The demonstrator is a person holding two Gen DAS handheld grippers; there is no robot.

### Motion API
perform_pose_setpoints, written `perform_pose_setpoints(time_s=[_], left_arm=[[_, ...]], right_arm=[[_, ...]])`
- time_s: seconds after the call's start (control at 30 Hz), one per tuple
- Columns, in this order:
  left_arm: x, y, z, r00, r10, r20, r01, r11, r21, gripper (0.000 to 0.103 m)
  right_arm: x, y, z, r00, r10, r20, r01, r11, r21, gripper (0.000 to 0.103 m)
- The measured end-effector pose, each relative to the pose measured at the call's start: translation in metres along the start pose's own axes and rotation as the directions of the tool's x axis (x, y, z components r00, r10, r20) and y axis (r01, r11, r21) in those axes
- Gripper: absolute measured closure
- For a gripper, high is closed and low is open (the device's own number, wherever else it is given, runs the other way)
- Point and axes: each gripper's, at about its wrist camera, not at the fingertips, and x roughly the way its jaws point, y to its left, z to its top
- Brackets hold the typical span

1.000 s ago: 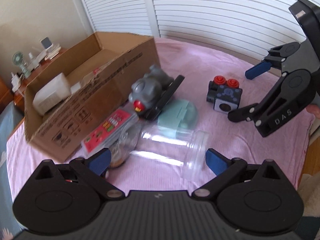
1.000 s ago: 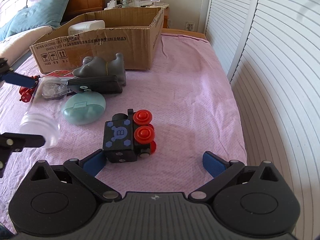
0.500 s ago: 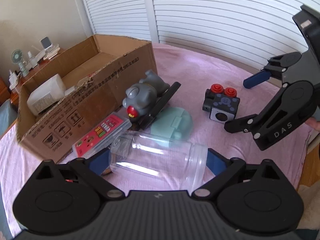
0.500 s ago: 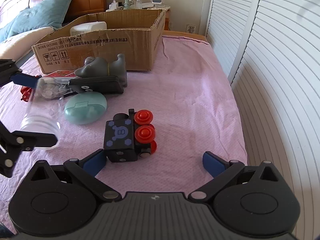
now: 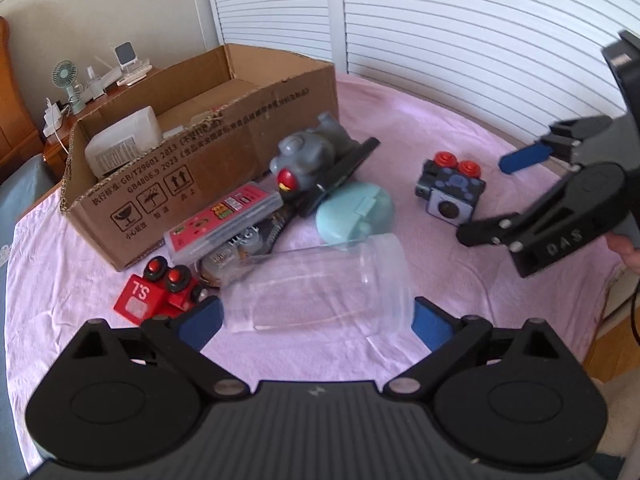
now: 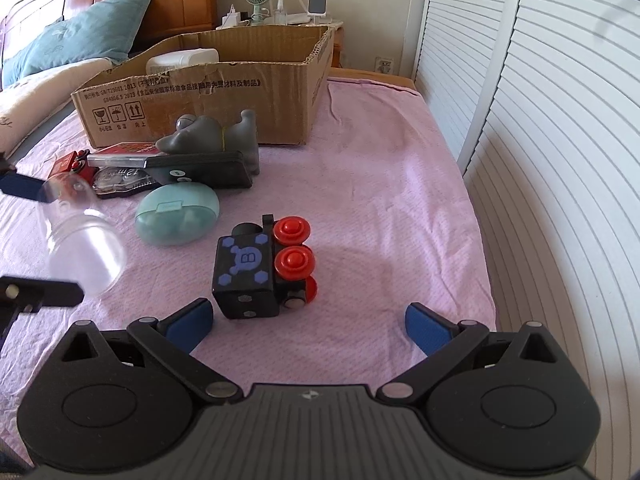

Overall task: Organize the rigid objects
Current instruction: 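Grasp the clear jar with the left tool while the right tool grasps the toy train car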

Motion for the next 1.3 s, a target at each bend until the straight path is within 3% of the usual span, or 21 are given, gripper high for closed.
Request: perform_pose_setpoints(time_s=[0.37, 0.43, 0.73, 0.97, 1.03, 1.3], left_arm=[[0.008, -0.002, 0.003, 0.999, 0.032, -0.005, -0.033, 0.996, -0.081, 0.004], [0.008, -0.002, 0.004, 0.999, 0.044, -0.003, -0.045, 0.995, -0.084, 0.004], [0.006, -0.004, 0.004, 0.998, 0.066, 0.008, -0.065, 0.992, -0.107, 0.004], [0.005, 0.002, 0.007, 0.999, 0.053, 0.009, -0.051, 0.989, -0.14, 0.012], [0.005, 0.002, 0.007, 0.998, 0.055, 0.005, -0.054, 0.989, -0.136, 0.012], [-0.004, 0.003, 0.01, 0.999, 0.039, -0.002, -0.039, 0.994, -0.105, 0.012]], right_arm=[[0.0, 0.012, 0.007, 0.998, 0.046, 0.035, -0.043, 0.996, -0.073, 0.004], [0.002, 0.015, 0.009, 0.998, 0.045, 0.034, -0.042, 0.995, -0.095, 0.013], [0.005, 0.019, 0.015, 0.996, 0.078, 0.052, -0.072, 0.991, -0.115, 0.031], [0.005, 0.022, 0.016, 0.996, 0.065, 0.055, -0.058, 0.99, -0.126, 0.036], [0.004, 0.022, 0.018, 0.996, 0.071, 0.049, -0.064, 0.99, -0.126, 0.048], [0.0, 0.02, 0.02, 0.997, 0.072, 0.015, -0.07, 0.989, -0.13, 0.048]])
